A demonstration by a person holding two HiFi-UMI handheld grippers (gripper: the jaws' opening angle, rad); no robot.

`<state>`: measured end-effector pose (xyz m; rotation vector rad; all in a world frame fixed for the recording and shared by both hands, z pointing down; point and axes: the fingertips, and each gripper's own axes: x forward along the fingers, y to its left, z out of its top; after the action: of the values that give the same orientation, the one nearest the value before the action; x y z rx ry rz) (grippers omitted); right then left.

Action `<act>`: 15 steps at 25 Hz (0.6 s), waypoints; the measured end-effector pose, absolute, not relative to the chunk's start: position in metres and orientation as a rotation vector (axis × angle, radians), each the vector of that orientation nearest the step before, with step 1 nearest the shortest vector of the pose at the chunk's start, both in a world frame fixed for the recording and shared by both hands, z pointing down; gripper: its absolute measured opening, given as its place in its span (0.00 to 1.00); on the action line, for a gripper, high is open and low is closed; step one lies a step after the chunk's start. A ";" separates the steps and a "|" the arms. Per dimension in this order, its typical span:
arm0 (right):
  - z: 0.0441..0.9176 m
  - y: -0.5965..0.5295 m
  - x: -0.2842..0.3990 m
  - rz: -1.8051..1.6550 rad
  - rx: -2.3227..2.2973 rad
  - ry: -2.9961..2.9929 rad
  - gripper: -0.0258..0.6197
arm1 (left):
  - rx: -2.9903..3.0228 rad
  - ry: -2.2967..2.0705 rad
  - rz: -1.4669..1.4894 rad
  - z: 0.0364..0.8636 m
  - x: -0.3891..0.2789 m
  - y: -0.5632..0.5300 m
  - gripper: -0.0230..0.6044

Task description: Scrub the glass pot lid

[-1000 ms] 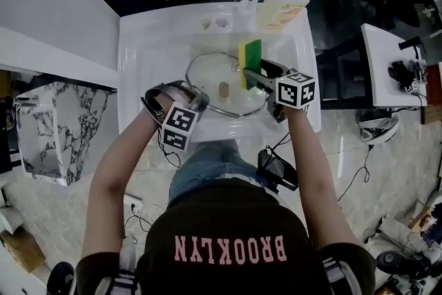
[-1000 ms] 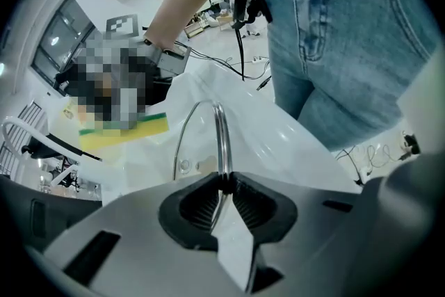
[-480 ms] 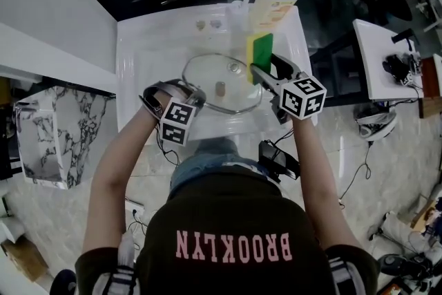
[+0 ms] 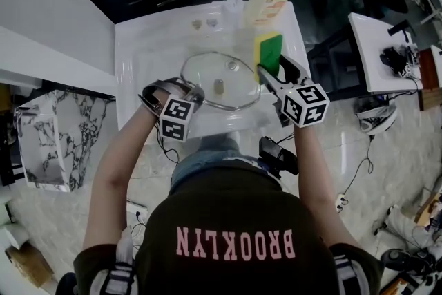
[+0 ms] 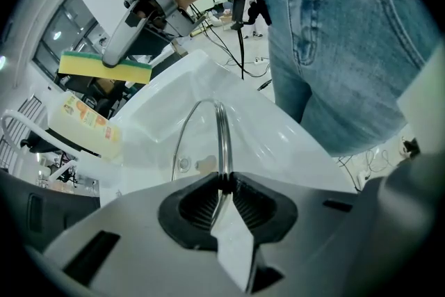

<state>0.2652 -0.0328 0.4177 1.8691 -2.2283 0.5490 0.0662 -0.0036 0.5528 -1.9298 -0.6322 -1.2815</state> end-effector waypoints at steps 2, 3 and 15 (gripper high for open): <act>0.418 -0.030 0.265 0.533 1.882 -2.215 0.47 | -1.929 -0.633 -1.280 0.553 0.066 -0.003 0.12; 0.418 -0.030 0.264 0.524 1.883 -2.210 0.47 | -1.929 -0.634 -1.280 0.553 0.066 -0.003 0.12; 0.413 -0.025 0.258 0.474 1.879 -2.199 0.47 | -1.954 -0.640 -1.295 0.553 0.066 -0.002 0.12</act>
<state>0.2584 -0.0254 0.4133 1.8790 -2.1991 0.4739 0.0662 -0.0025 0.5525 -1.9541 -0.6399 -1.2948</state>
